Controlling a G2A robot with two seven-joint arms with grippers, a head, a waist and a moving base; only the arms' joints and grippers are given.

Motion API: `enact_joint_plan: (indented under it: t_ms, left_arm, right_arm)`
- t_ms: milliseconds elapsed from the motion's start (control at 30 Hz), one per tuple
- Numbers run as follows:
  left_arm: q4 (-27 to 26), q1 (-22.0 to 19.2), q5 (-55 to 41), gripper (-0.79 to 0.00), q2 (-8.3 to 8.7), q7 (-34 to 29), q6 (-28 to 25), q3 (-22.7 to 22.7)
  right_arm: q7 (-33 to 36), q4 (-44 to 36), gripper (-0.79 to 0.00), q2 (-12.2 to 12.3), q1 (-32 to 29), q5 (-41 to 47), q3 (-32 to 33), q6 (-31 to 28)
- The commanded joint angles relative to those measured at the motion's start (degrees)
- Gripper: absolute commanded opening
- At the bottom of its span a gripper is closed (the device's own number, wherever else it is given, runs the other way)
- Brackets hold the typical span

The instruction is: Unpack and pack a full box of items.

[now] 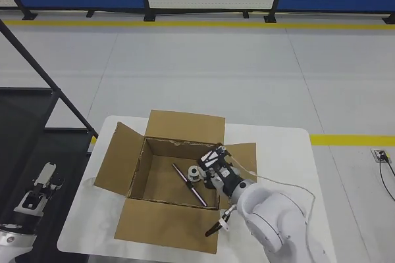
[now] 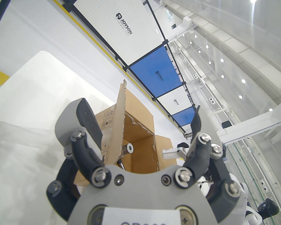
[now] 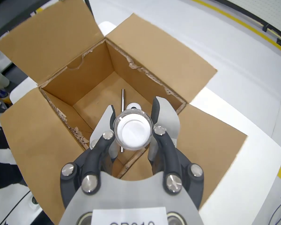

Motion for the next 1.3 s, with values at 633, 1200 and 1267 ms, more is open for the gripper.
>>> enact_joint_plan:
  t_ms: [633, 1200, 1267]
  left_arm:
    - [0.0, 0.0, 0.0, 0.0, 0.0, 0.0, 0.0, 0.0]
    - [0.0, 0.0, 0.0, 0.0, 0.0, 0.0, 0.0, 0.0]
    - [0.0, 0.0, 0.0, 0.0, 0.0, 0.0, 0.0, 0.0]
  right_arm:
    - [0.1, 30.0, -0.727, -4.6, 13.1, -9.3, -14.0, 10.3]
    - [-0.4, 36.6, -0.437, -6.4, 14.7, -8.7, -13.5, 11.3]
    - [-0.2, 35.8, -0.425, -6.3, 14.2, -9.0, -12.8, 11.2]
